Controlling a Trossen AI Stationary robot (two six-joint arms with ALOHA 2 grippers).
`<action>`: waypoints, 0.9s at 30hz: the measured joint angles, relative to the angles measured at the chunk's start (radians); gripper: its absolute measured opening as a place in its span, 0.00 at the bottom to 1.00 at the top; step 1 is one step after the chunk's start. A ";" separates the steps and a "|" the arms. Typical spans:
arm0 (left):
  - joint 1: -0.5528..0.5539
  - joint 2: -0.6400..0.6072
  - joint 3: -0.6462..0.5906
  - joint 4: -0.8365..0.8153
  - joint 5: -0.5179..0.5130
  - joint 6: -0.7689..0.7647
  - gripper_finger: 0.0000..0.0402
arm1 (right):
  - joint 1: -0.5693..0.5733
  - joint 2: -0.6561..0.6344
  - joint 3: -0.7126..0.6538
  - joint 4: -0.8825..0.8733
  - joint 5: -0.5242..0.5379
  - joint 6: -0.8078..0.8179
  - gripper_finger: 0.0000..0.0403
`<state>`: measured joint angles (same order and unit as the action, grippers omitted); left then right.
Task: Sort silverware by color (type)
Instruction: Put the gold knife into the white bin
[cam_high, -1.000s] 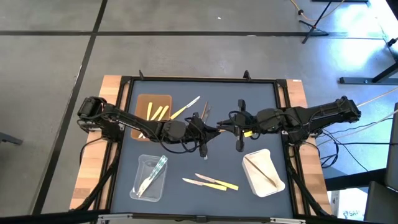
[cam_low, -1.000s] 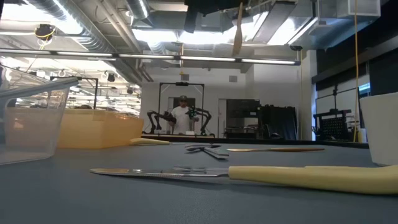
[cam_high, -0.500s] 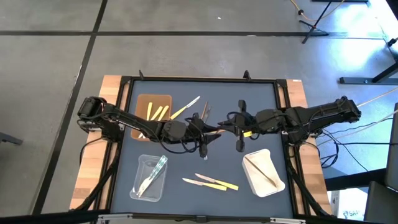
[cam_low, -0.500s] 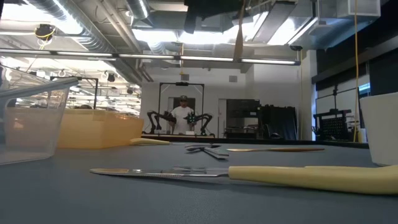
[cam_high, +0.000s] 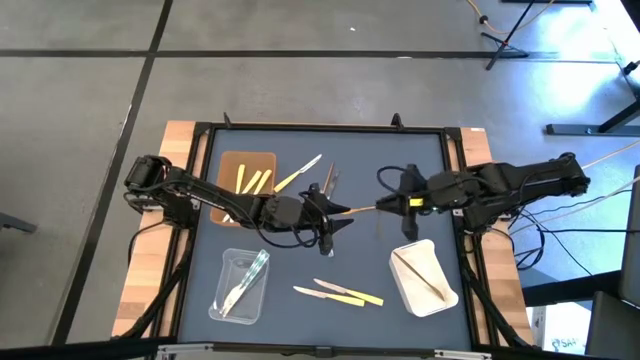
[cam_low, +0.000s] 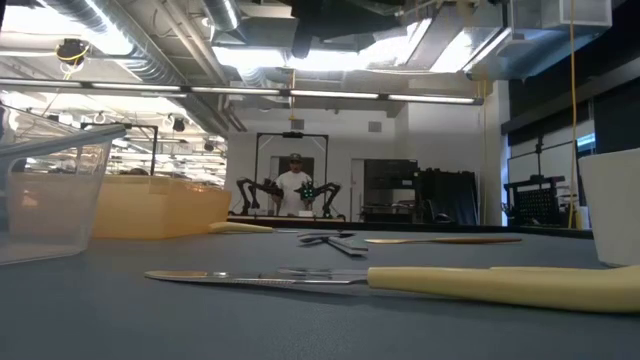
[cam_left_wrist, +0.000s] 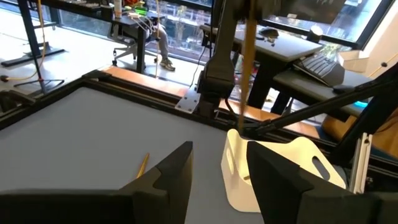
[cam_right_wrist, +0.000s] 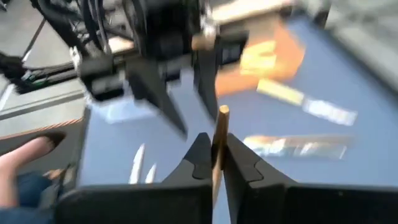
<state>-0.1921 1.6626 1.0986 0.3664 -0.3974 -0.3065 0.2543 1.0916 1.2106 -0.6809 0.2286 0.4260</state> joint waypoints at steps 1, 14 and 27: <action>0.000 0.000 0.000 0.000 0.000 0.000 0.36 | 0.000 -0.007 0.000 -0.036 -0.025 0.046 0.00; 0.000 0.000 0.000 0.000 -0.001 -0.005 0.36 | 0.002 -0.002 -0.029 -0.279 -0.372 0.270 0.00; 0.000 0.000 0.000 0.000 -0.001 -0.005 0.36 | 0.002 -0.001 -0.264 -0.199 -0.477 0.333 0.00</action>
<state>-0.1921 1.6623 1.0988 0.3664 -0.3988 -0.3119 0.2562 1.0908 0.9470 -0.8803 -0.2481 0.7589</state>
